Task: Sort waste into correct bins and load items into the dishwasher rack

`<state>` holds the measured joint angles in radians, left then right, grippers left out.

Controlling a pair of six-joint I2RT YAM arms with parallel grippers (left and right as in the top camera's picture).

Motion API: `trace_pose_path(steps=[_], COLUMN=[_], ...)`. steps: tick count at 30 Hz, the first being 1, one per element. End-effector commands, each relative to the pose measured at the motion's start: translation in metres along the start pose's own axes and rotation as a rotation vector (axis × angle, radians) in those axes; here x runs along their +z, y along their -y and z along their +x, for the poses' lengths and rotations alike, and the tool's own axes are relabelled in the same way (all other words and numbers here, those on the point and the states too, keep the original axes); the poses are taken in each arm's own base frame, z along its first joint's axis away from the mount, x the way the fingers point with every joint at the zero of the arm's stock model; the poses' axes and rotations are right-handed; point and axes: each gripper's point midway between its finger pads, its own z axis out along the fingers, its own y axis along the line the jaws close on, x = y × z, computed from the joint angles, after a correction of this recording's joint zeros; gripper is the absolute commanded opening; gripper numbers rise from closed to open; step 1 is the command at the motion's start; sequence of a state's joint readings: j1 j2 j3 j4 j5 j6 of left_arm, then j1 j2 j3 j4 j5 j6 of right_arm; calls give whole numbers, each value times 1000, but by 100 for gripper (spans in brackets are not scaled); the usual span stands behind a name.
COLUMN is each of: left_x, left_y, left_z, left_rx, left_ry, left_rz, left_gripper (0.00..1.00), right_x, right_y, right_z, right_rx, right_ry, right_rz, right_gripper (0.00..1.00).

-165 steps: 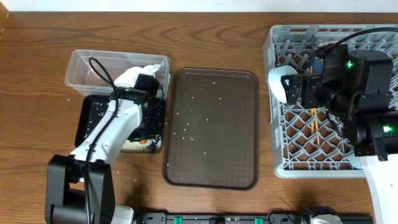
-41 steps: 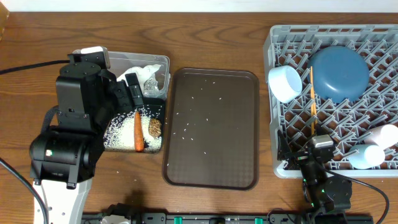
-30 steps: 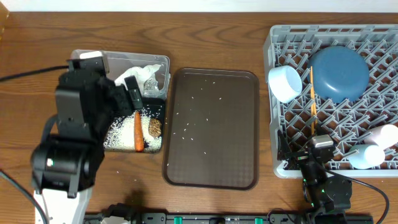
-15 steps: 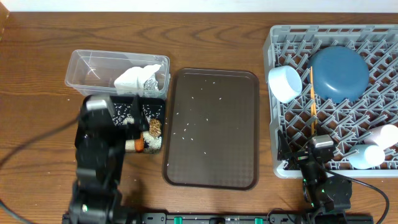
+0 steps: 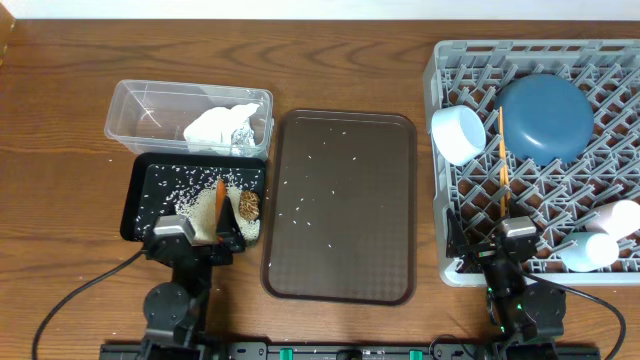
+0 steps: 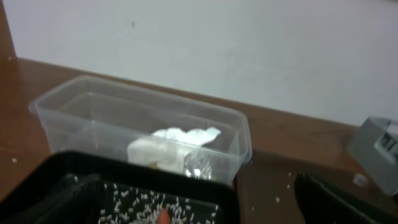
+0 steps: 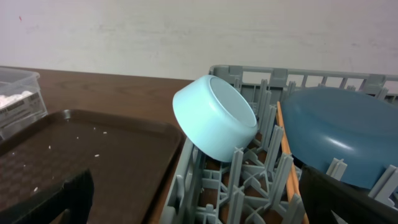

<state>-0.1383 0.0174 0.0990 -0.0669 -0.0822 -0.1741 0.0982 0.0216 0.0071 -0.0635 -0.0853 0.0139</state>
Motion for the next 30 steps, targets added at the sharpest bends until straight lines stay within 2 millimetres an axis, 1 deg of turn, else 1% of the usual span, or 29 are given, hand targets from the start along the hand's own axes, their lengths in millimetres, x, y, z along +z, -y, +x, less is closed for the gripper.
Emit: trace_pose_path(steps=[1, 3, 5, 30], left_x=[4, 7, 6, 6], left_y=[-3, -6, -9, -9], left_z=[12, 27, 40, 41], left_rx=[23, 26, 32, 32], left_ry=[5, -17, -73, -76], left_rz=[-3, -7, -15, -16], left_gripper=[98, 98, 98, 98], right_x=[0, 0, 0, 0], right_y=[3, 3, 3, 3], right_z=[1, 1, 1, 1], right_rx=[-11, -11, -11, -11], right_ry=[-2, -2, -2, -2], right_rz=[13, 13, 13, 13], right_gripper=[99, 99, 99, 99])
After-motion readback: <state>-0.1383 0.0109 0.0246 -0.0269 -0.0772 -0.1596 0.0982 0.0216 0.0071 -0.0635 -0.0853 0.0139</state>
